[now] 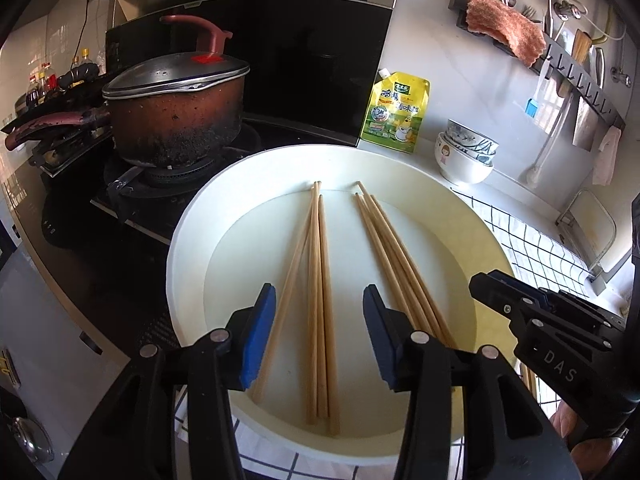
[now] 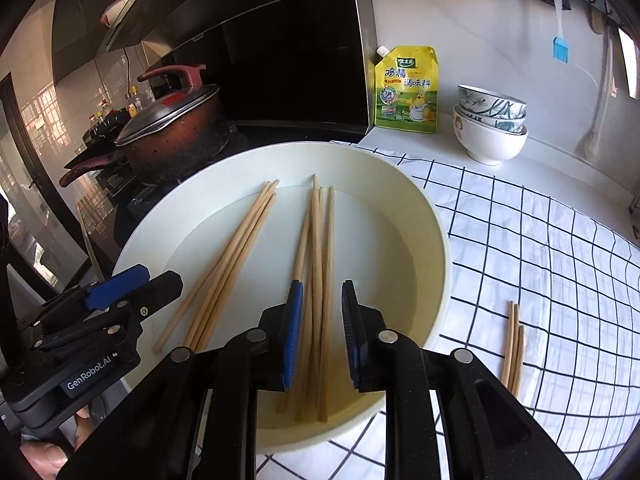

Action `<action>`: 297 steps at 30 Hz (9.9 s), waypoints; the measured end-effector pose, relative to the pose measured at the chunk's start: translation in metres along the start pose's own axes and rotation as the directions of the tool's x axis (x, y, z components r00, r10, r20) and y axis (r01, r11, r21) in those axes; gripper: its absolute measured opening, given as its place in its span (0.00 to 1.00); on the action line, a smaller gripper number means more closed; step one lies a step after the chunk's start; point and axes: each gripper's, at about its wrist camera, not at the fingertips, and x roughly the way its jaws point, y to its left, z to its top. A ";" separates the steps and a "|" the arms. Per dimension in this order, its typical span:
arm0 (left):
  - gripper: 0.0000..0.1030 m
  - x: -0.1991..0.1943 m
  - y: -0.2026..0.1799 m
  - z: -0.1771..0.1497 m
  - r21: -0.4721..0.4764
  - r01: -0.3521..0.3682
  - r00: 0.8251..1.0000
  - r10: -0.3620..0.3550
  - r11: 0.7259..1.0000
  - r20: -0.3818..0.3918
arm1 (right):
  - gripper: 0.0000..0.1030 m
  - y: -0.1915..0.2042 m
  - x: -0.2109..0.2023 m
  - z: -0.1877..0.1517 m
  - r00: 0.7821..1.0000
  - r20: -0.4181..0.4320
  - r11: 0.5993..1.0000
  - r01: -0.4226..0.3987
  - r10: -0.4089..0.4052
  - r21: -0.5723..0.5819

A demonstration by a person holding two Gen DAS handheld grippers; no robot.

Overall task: Organize utensils
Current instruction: 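Open both tools to drop the chopsticks into the basin water, then move both open tools back to the remaining chopstick row, then lower both open tools toward the last chopsticks on the cloth, then close the left tool on a bamboo chopstick while the right tool grasps another, then lift both held chopsticks and carry them over the white water basin, then open both tools to drop the chopsticks into the basin water, then move both open tools back to the last two chopsticks on the cloth, then lower both open tools around the last two chopsticks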

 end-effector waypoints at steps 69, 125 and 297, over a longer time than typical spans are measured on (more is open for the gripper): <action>0.77 -0.023 -0.153 -0.099 0.181 0.081 0.996 -0.072 0.980 -0.058 | 0.42 -0.133 -0.054 -0.134 0.986 -0.075 0.984 0.154 -0.148 0.085; 0.95 0.031 -0.194 -0.132 0.254 -0.076 0.981 0.117 0.964 -0.152 | 0.75 -0.186 -0.064 -0.151 0.973 -0.064 0.969 0.228 -0.223 0.091; 0.94 -0.037 -0.133 -0.119 0.206 0.011 0.998 0.001 0.978 -0.057 | 0.68 -0.111 -0.062 -0.164 0.962 -0.046 0.958 0.273 -0.270 0.091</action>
